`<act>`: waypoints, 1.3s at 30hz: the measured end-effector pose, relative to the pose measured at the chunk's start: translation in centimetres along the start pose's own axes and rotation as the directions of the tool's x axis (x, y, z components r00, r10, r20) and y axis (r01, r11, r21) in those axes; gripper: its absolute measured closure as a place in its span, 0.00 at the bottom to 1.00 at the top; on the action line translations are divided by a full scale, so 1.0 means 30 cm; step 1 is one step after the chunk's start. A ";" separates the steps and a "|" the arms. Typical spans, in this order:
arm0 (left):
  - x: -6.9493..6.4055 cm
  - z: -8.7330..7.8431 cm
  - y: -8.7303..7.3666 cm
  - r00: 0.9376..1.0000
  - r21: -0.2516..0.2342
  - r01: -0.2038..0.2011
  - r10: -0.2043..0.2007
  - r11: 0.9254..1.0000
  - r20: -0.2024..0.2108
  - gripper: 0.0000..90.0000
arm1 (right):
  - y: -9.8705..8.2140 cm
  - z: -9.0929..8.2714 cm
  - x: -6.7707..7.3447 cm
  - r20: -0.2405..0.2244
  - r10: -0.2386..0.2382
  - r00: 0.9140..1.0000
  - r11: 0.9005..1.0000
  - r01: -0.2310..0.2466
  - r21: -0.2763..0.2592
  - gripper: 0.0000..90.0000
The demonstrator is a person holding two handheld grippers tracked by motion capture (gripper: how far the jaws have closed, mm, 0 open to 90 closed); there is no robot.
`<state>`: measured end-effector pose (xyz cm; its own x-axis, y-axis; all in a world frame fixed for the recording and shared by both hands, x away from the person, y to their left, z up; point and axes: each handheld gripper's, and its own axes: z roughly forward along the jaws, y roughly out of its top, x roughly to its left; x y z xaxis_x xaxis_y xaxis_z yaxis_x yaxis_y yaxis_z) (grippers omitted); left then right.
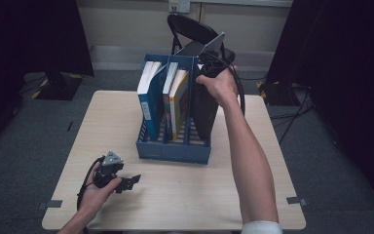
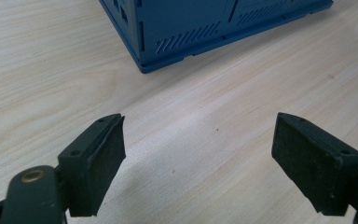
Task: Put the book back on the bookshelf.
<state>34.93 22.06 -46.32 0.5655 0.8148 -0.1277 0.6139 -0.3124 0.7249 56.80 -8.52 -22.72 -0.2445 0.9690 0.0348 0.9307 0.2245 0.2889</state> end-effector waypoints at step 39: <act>-0.003 0.010 -0.003 1.000 0.008 -0.005 0.006 1.000 -0.024 0.19 | -0.036 0.279 0.051 0.067 0.069 0.995 0.996 -0.065 -0.058 0.57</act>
<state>34.97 21.86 -46.56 0.5557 0.8244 -0.1077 0.6155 -0.3208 0.7199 57.71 -6.43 -31.00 -0.1610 0.9869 -0.0097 0.9271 0.1546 0.3415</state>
